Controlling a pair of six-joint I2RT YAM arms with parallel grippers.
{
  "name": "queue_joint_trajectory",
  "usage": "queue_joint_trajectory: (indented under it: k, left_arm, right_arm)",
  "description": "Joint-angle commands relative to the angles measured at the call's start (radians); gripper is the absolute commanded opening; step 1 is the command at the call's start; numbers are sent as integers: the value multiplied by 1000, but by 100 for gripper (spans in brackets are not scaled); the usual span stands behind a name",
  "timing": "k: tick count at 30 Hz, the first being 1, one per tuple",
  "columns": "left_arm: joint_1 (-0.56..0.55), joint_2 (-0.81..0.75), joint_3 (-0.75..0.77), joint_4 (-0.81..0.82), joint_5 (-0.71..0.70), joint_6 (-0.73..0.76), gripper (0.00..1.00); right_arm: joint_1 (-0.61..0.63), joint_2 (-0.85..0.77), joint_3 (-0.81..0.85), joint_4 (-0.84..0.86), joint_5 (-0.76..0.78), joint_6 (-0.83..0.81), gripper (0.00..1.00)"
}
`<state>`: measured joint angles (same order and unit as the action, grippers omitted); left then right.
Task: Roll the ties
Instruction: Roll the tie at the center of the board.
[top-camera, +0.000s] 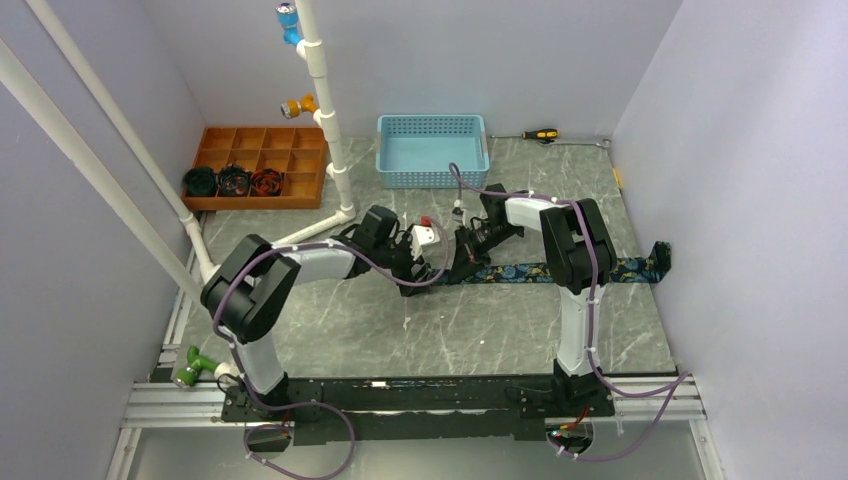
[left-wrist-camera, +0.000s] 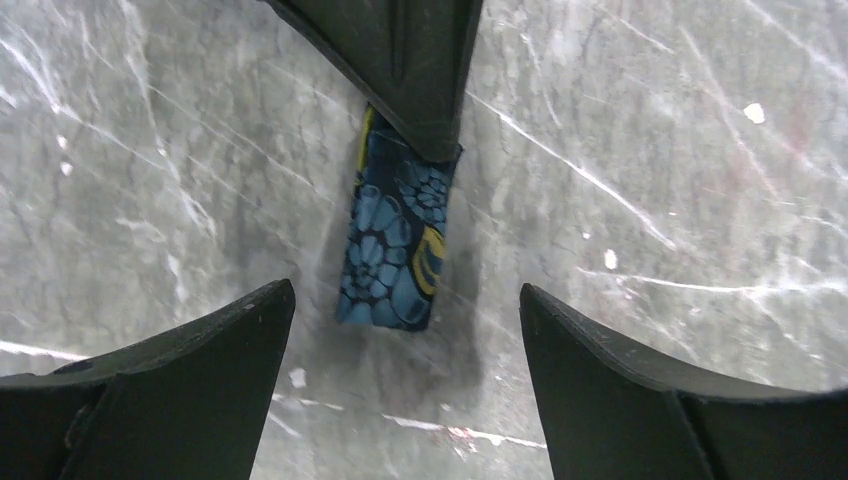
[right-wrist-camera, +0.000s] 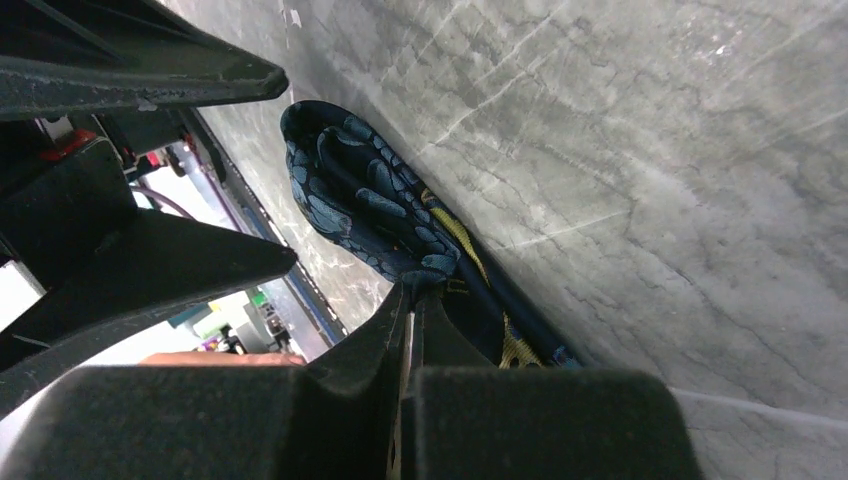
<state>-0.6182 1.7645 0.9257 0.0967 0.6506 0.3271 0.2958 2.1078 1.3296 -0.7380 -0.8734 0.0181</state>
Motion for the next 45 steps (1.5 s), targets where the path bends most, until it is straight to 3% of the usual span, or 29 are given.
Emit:
queue_joint_trajectory:
  k: [1,9,14,19,22,26,30,34,37,39,40,45]
  left_arm:
    - [-14,49,59,80,-33,97,89]
    - [-97,159,115,73,-89,199,86]
    - [-132,196,119,83,-151,205,71]
    - [-133,205,117,42,-164,223,50]
    - [-134,193,97,23,-164,233,43]
    - [-133,197,93,19,-169,210,42]
    - [-138,212,114,2,-164,196,41]
    - [-138,215,122,-16,-163,199,40]
    - [-139,216,117,-22,-163,198,40]
    - [-138,218,119,-33,-164,190,40]
    - [-138,217,118,-36,-163,189,40]
    - [-129,200,68,-18,-161,199,45]
  right_arm:
    - [-6,-28,38,-20,-10,-52,0]
    - [-7,-25,56,-55,-18,-85,0]
    - [-8,-24,74,-87,-41,-107,0]
    - [-18,-21,99,-134,-66,-132,0]
    - [-35,-27,97,-135,-61,-130,0]
    - [-34,-6,100,-116,-80,-100,34]
    - [-20,9,97,-65,-102,-46,39]
    - [-14,9,91,-36,-101,-24,36]
    - [-14,21,95,-64,-88,-53,28]
    - [-16,25,102,-86,-57,-84,5]
    - [-17,25,106,-95,-33,-101,0]
    - [-32,35,128,-129,102,-174,0]
